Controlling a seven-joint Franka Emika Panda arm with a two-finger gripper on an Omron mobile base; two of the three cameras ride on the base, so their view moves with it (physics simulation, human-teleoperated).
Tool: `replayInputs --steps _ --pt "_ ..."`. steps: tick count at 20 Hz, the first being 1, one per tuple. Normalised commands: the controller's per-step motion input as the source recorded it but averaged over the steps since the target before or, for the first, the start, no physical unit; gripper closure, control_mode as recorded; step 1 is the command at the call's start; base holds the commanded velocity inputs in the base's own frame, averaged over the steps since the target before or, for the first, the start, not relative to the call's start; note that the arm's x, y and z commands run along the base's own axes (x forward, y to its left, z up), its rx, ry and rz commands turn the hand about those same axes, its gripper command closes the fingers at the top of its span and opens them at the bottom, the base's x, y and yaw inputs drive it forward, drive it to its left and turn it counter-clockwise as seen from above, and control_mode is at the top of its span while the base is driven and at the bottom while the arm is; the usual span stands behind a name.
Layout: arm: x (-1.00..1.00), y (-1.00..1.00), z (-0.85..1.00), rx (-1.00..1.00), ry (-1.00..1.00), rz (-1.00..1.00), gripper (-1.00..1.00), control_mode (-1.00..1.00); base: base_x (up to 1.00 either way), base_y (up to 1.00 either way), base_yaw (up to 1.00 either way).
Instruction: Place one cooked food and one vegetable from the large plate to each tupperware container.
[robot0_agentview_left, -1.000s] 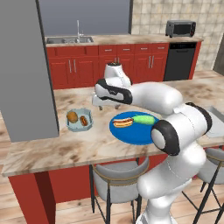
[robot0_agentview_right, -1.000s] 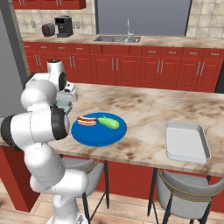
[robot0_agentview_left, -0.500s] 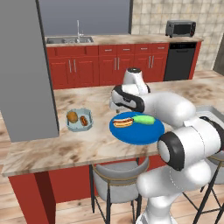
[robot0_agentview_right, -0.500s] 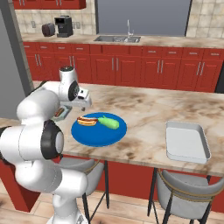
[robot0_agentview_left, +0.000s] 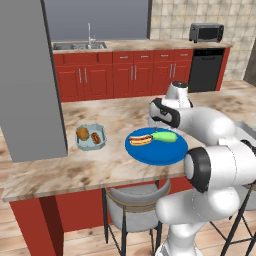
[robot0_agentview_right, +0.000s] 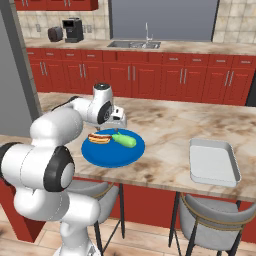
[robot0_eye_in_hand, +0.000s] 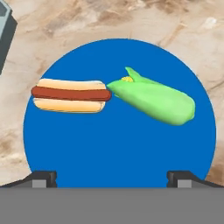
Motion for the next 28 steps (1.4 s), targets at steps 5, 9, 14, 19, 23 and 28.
replayInputs --steps 5,9,14,19,23,28 --pt "0.2 -0.67 -0.15 -0.03 0.0 0.23 -1.0 -1.0 0.0 0.0 0.0" --pt "0.2 -0.29 0.0 0.0 0.0 0.12 -1.0 -1.0 0.0 0.0 0.0" --pt "0.22 -0.04 -0.18 -0.2 0.06 0.05 -1.0 -1.0 0.0 0.0 0.0" --pt "0.33 -0.01 -0.18 -0.2 0.12 0.01 -1.0 -1.0 0.0 0.0 0.0" --pt "0.18 -0.03 -0.11 -0.02 0.05 0.0 -1.0 -1.0 0.0 0.0 0.0" --pt "0.08 -0.01 -0.1 0.01 0.0 0.01 -1.0 -1.0 0.0 0.0 0.0"
